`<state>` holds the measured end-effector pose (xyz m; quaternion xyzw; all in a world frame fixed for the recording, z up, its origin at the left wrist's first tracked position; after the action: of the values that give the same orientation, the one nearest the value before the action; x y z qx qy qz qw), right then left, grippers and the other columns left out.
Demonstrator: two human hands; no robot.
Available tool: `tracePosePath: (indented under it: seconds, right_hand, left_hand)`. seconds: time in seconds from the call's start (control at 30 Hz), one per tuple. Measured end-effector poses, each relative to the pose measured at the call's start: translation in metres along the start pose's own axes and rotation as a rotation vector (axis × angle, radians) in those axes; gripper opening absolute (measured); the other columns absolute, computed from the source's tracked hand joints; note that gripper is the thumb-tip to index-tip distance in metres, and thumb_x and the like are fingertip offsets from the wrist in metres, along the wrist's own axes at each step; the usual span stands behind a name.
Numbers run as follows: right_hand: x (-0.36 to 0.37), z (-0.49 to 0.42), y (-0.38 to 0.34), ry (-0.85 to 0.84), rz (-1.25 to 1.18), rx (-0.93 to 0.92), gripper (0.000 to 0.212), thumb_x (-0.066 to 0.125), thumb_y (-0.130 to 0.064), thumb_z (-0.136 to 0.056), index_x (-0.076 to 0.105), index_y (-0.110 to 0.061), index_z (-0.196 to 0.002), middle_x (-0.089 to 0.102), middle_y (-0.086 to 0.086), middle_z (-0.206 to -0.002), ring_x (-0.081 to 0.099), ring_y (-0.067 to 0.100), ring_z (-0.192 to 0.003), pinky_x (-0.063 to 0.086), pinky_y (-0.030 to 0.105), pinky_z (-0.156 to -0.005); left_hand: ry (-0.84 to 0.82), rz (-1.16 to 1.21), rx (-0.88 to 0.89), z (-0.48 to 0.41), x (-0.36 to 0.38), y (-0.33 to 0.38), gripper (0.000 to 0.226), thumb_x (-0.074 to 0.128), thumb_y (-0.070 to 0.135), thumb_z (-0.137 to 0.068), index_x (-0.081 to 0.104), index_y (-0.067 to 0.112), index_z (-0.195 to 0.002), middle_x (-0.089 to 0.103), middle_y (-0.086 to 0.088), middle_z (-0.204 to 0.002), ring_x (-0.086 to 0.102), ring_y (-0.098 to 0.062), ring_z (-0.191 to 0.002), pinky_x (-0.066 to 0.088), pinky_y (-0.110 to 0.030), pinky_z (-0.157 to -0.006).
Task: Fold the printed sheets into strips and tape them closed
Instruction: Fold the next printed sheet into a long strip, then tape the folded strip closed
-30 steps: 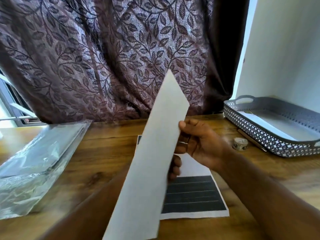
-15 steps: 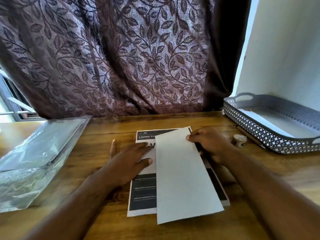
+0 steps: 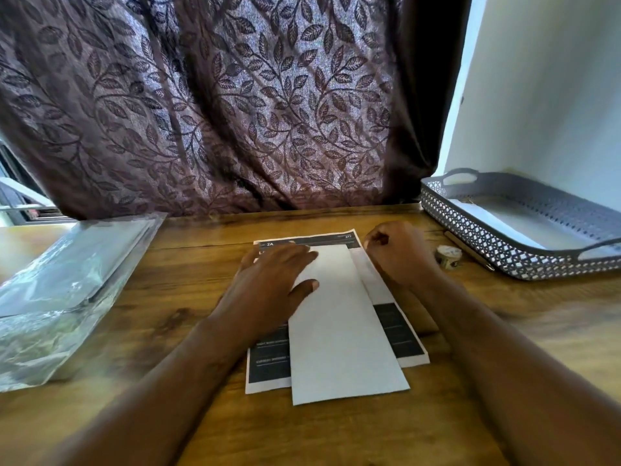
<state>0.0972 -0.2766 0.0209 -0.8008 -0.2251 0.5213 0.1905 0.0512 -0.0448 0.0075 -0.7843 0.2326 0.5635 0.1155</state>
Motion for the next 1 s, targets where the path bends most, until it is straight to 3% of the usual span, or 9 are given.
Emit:
tracePosePath:
  seconds: [0.13,0.23,0.4,0.6,0.77,0.87,1.0]
  right_hand:
    - [-0.043,0.004,0.028,0.280,0.100,0.121,0.017,0.060,-0.011,-0.090,0.075,-0.011,-0.099,0.071,0.010,-0.097,0.060,0.023,-0.083,0.043,0.030,-0.070]
    - [-0.063,0.016,0.048,0.348,0.161,0.214,0.030,0.062,-0.012,-0.086,0.068,-0.009,-0.116,0.061,0.018,-0.114,0.059,0.037,-0.101,0.047,0.039,-0.086]
    - [-0.068,0.025,0.069,0.251,0.067,0.213,0.045,0.070,-0.005,-0.078,0.061,-0.016,-0.121,0.054,0.015,-0.125,0.057,0.035,-0.108,0.039,0.032,-0.083]
    - [-0.054,0.024,0.084,0.097,0.156,0.294,0.046,0.080,-0.020,-0.078,0.059,-0.019,-0.120,0.059,0.016,-0.122,0.057,0.032,-0.109,0.045,0.035,-0.089]
    - [-0.056,0.021,0.088,0.145,0.114,0.251,0.027,0.076,-0.014,-0.081,0.065,-0.017,-0.105,0.071,0.011,-0.106,0.062,0.026,-0.094,0.042,0.029,-0.075]
    - [-0.052,0.021,0.078,0.134,-0.036,0.208,0.032,0.082,-0.017,-0.080,0.066,-0.017,-0.107,0.072,0.004,-0.103,0.061,0.015,-0.081,0.042,0.020,-0.062]
    - [-0.040,0.024,0.042,-0.064,-0.416,0.107,0.055,0.090,-0.021,-0.073,0.060,-0.027,-0.119,0.073,-0.011,-0.103,0.070,0.004,-0.093,0.054,0.018,-0.078]
  left_hand:
    - [0.016,0.054,0.083,-0.012,0.005,0.033,0.050,0.045,0.052,-0.101,0.042,0.037,-0.148,0.042,0.011,-0.157,0.034,-0.014,-0.146,0.028,-0.041,-0.119]
    - [0.022,0.103,0.129,-0.019,0.006,0.054,0.042,0.049,0.048,-0.101,0.051,0.036,-0.142,0.048,0.010,-0.152,0.039,-0.013,-0.143,0.035,-0.039,-0.115]
    - [0.074,0.102,0.160,-0.014,0.008,0.053,0.034,0.054,0.039,-0.101,0.061,0.034,-0.134,0.054,0.010,-0.147,0.043,-0.014,-0.140,0.038,-0.037,-0.112]
    - [0.100,0.099,0.157,-0.003,0.009,0.031,0.030,0.057,0.036,-0.099,0.065,0.035,-0.129,0.057,0.012,-0.142,0.045,-0.013,-0.136,0.041,-0.037,-0.108]
    - [0.149,0.149,0.143,-0.004,0.006,0.031,0.031,0.060,0.035,-0.098,0.065,0.035,-0.129,0.058,0.012,-0.141,0.046,-0.012,-0.135,0.040,-0.031,-0.106]
    - [0.154,0.271,0.086,-0.005,0.005,0.030,0.036,0.062,0.035,-0.097,0.061,0.034,-0.133,0.057,0.012,-0.143,0.046,-0.010,-0.135,0.038,-0.030,-0.108]
    - [0.202,0.563,-0.048,-0.007,0.003,0.024,0.035,0.067,0.025,-0.095,0.064,0.026,-0.130,0.067,0.009,-0.128,0.061,-0.007,-0.116,0.054,-0.028,-0.097]
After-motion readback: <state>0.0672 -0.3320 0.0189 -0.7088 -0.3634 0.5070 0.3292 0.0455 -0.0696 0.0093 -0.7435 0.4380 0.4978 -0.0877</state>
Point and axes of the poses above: each hand's wrist, its own z-axis away from the middle knuckle, its own x-axis out of the palm, y = z × x, the point moved 3 cm from there along -z, towards the middle knuckle
